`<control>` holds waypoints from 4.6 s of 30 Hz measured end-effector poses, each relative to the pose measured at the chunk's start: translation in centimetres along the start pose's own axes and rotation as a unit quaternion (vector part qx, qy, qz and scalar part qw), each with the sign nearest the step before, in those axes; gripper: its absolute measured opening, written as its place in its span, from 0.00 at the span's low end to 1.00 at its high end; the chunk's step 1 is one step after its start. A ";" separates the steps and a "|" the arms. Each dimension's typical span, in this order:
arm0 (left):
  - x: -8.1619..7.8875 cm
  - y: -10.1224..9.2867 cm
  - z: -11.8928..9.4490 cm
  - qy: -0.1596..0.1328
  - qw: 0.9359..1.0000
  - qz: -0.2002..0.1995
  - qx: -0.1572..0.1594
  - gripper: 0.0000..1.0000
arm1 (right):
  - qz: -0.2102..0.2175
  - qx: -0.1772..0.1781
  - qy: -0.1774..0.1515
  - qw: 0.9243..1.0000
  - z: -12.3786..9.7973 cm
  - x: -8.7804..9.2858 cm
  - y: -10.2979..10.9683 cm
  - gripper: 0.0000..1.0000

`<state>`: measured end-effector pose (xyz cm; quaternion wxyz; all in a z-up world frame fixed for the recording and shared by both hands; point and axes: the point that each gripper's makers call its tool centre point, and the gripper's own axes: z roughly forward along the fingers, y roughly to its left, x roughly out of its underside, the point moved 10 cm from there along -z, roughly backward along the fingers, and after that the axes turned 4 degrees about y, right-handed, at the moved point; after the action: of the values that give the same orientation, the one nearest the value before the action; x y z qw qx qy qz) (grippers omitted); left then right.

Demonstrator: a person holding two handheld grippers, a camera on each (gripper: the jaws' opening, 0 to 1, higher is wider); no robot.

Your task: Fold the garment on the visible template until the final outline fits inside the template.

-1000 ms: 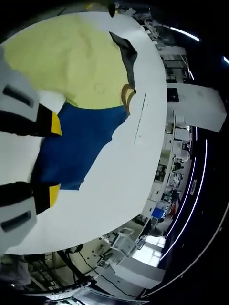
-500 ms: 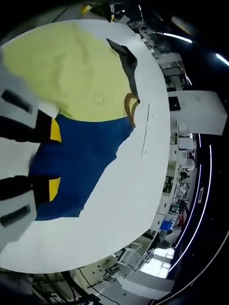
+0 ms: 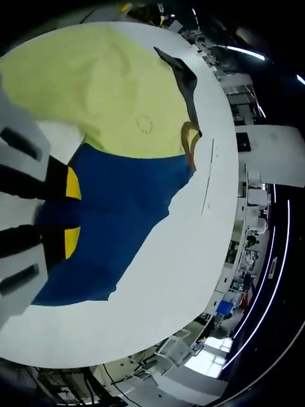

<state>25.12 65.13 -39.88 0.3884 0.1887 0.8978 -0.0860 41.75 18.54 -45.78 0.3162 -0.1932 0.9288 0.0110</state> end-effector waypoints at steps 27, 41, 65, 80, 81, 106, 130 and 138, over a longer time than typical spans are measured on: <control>-0.5 -0.3 -0.4 -0.007 1.000 -0.003 0.013 0.93 | 0.042 0.020 -0.045 0.998 -2.3 -1.7 -0.9 0.00; -0.7 -0.4 -0.3 -0.001 1.000 0.011 0.018 0.96 | 0.039 0.008 -0.066 0.997 -3.5 -5.4 0.8 0.00; -1.0 -0.3 -0.5 -0.011 1.000 0.014 0.020 0.97 | -0.021 -0.057 -0.090 0.994 -1.7 -11.9 8.8 0.00; -0.8 -0.2 -0.4 -0.001 1.000 0.014 0.021 0.95 | -0.054 -0.078 -0.097 0.991 -1.3 -13.9 13.2 0.00; -0.8 -0.3 -0.4 -0.001 1.000 0.013 0.021 0.95 | -0.056 -0.080 -0.097 0.990 -1.3 -14.0 13.5 0.00; -0.7 0.4 -0.8 -0.009 1.000 0.001 0.000 0.95 | -0.093 -0.130 -0.139 0.977 -2.5 -17.4 20.5 0.00; 0.0 0.7 -1.1 -0.002 1.000 -0.005 -0.005 0.94 | -0.144 -0.190 -0.140 0.961 -2.9 -17.2 26.8 0.00; 0.2 0.8 -1.2 -0.002 1.000 -0.010 -0.007 0.94 | -0.145 -0.207 -0.119 0.960 -1.0 -15.0 28.0 0.00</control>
<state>24.52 66.27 -39.20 0.3908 0.1762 0.8996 -0.0838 41.82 49.56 -38.95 0.3754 -0.3841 0.8241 0.1803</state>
